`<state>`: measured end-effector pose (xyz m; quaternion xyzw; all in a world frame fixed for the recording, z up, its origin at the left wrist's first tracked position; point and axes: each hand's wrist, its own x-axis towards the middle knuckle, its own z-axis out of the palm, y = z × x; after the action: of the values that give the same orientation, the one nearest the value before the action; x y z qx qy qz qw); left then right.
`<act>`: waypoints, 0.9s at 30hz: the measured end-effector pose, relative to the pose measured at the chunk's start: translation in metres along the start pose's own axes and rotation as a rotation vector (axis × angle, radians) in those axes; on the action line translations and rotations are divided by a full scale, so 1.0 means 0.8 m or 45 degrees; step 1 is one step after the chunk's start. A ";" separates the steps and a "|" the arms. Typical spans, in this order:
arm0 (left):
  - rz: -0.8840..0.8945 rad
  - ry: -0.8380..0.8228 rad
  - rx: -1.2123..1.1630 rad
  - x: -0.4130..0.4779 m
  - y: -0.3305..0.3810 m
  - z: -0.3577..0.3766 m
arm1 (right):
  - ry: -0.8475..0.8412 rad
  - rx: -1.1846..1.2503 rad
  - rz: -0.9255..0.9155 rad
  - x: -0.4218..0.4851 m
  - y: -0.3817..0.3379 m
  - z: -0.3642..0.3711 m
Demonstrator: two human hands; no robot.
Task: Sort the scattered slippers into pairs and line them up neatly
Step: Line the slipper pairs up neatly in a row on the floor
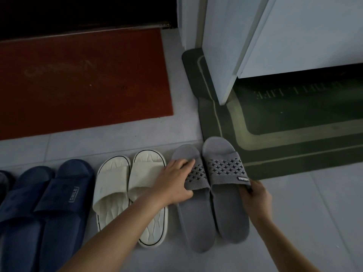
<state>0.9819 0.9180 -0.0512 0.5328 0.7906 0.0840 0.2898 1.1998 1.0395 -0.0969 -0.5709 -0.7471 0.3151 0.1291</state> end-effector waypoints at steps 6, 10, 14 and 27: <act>0.009 0.014 -0.034 0.001 -0.001 0.001 | -0.009 -0.007 -0.021 -0.001 0.000 0.000; 0.021 0.028 -0.035 0.003 -0.004 0.001 | -0.009 0.014 -0.028 -0.002 0.000 0.000; 0.029 0.038 -0.014 0.004 -0.004 0.001 | -0.009 0.022 0.011 -0.002 0.003 0.002; 0.046 0.063 -0.029 0.003 -0.009 0.007 | -0.007 0.059 0.037 -0.002 0.005 0.003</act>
<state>0.9784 0.9161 -0.0599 0.5415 0.7867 0.1113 0.2747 1.2018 1.0377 -0.1007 -0.5778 -0.7315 0.3355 0.1356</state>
